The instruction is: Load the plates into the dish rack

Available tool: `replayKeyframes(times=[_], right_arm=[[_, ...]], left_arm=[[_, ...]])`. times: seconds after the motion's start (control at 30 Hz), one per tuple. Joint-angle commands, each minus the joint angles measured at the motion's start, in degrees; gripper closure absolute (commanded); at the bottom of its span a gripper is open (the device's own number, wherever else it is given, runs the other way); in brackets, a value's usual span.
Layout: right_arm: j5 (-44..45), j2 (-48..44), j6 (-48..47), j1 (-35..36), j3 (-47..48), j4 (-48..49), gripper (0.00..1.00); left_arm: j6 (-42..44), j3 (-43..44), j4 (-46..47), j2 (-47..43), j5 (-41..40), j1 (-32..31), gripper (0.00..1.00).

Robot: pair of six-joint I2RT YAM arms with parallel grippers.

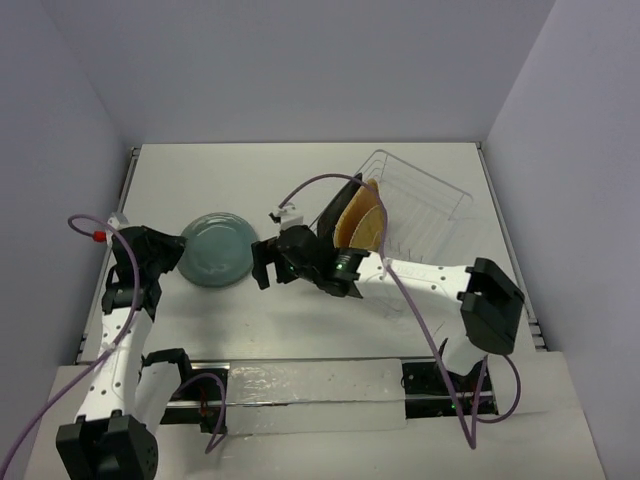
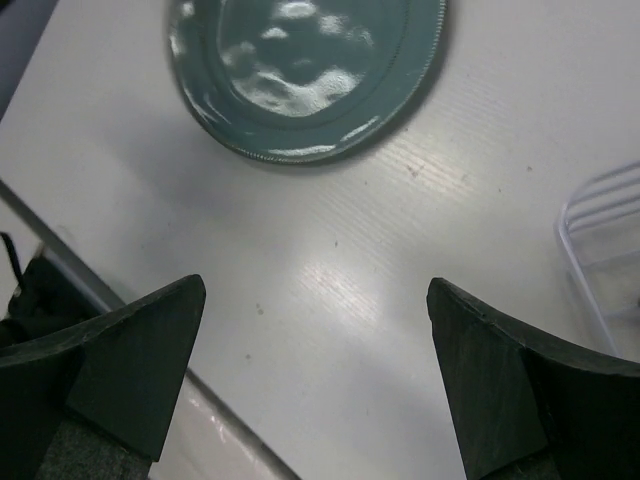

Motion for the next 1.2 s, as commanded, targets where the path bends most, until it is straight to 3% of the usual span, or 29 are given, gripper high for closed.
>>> replayKeyframes(times=[0.0,0.23,0.57,0.8,1.17], right_arm=[[6.67,5.86,-1.24,0.60,7.42,-3.14,0.01],[12.56,18.35,-0.44,0.18,20.83,-6.75,0.01],[4.12,30.70,1.50,-4.25,36.31,-9.48,0.01],[-3.91,38.70,3.11,-5.90,44.04,-9.89,0.01],[-12.73,44.33,5.84,-7.73,48.56,-9.90,0.00]], left_arm=[[-0.86,-1.19,1.65,4.05,-2.03,-0.09,0.68],[-2.08,-1.37,3.84,10.75,-4.92,-0.09,0.41],[-1.95,2.01,8.76,25.93,-7.64,0.17,0.42],[-0.68,5.19,9.13,38.43,-5.07,1.24,0.44],[0.63,6.29,8.65,45.09,-3.22,1.93,0.46]])
